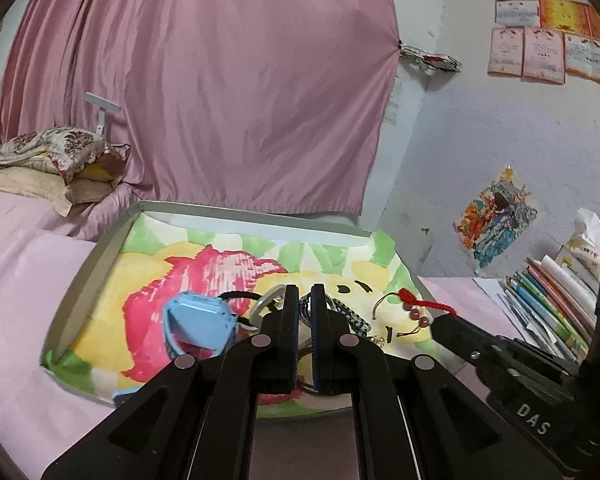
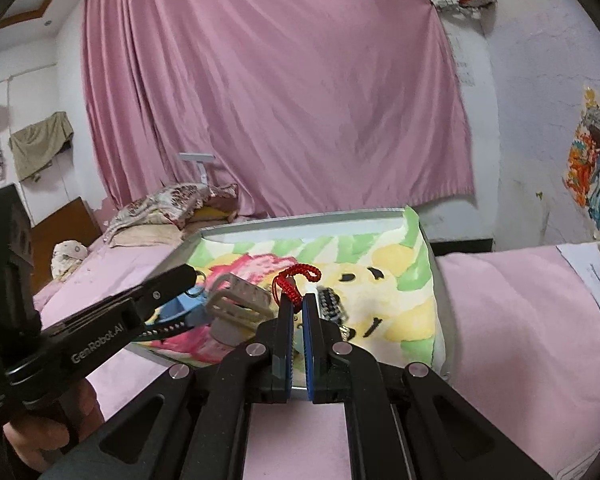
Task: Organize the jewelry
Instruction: 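Carry the red cord keychain with the right gripper into the tray, then open the right gripper to release the keychain in the tray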
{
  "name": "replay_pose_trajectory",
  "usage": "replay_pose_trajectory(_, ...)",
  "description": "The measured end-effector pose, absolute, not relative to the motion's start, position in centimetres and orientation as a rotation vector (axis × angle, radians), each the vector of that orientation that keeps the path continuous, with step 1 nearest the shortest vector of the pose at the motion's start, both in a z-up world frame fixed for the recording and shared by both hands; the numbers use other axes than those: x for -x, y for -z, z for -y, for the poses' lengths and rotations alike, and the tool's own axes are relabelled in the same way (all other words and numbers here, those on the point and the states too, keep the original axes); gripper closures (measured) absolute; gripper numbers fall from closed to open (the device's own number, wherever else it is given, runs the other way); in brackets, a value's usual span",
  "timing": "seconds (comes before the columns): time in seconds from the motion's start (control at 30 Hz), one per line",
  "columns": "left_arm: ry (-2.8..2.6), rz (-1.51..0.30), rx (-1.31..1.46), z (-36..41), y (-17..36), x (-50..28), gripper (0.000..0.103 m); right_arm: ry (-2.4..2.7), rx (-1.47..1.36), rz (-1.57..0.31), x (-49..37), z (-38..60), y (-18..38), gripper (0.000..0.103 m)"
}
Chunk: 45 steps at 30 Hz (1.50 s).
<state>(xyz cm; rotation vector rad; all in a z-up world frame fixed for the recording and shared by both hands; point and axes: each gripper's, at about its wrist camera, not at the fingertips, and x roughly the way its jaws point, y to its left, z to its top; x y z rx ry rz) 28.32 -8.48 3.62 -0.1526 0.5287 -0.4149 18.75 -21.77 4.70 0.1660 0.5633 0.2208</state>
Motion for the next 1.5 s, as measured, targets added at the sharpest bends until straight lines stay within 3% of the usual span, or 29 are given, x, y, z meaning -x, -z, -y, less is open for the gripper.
replay_pose_trajectory(0.97,0.437,-0.799,0.047,11.8,0.7,-31.0,0.100,-0.188,-0.143,-0.774,-20.5,22.9,-1.9,0.098)
replay_pose_trajectory(1.37,0.428,-0.806,0.061,11.5,0.6,-31.1,0.099,-0.185,-0.145,-0.781,-20.6,22.9,-2.0,0.098)
replay_pose_trajectory(1.5,0.429,-0.795,0.091,10.8,0.3,-30.8,0.099,-0.173,-0.148,-0.761,-20.3,23.1,-2.1,0.088)
